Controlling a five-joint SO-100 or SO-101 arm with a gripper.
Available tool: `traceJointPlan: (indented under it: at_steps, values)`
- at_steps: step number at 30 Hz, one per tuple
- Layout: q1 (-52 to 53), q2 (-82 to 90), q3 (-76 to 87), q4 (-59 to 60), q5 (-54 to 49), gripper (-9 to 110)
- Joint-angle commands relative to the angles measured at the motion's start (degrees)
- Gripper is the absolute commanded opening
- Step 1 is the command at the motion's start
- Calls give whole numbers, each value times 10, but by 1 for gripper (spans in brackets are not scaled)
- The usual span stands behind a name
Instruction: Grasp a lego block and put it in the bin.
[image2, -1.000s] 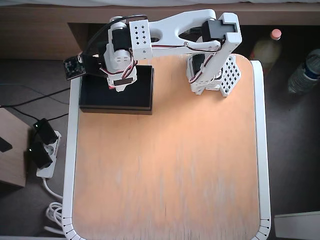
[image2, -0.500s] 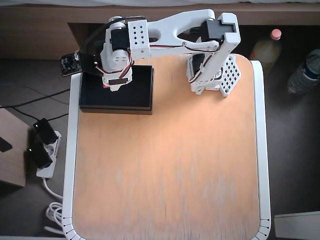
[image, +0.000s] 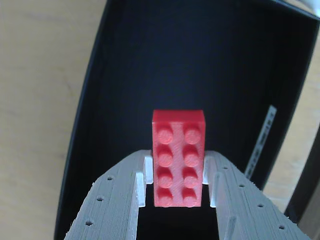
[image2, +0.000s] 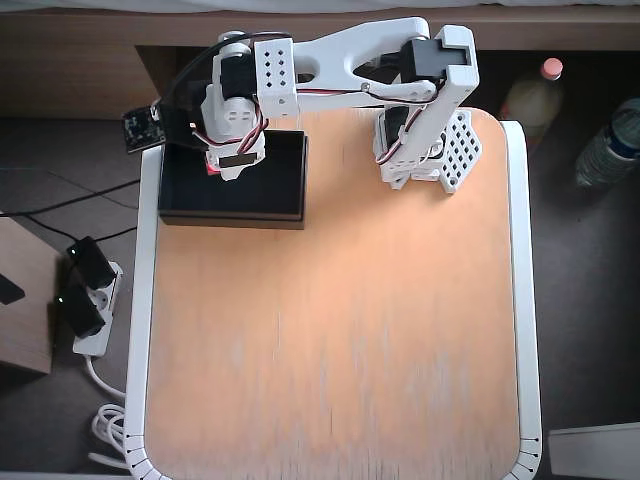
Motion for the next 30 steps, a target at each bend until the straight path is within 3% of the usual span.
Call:
traceJointPlan:
  at_steps: [1,15,30]
  values:
    - [11,6,-4,-16,7,6]
    - [0,10,-4,-37,2,17]
    - [-159,78,-4,-105,-86,16]
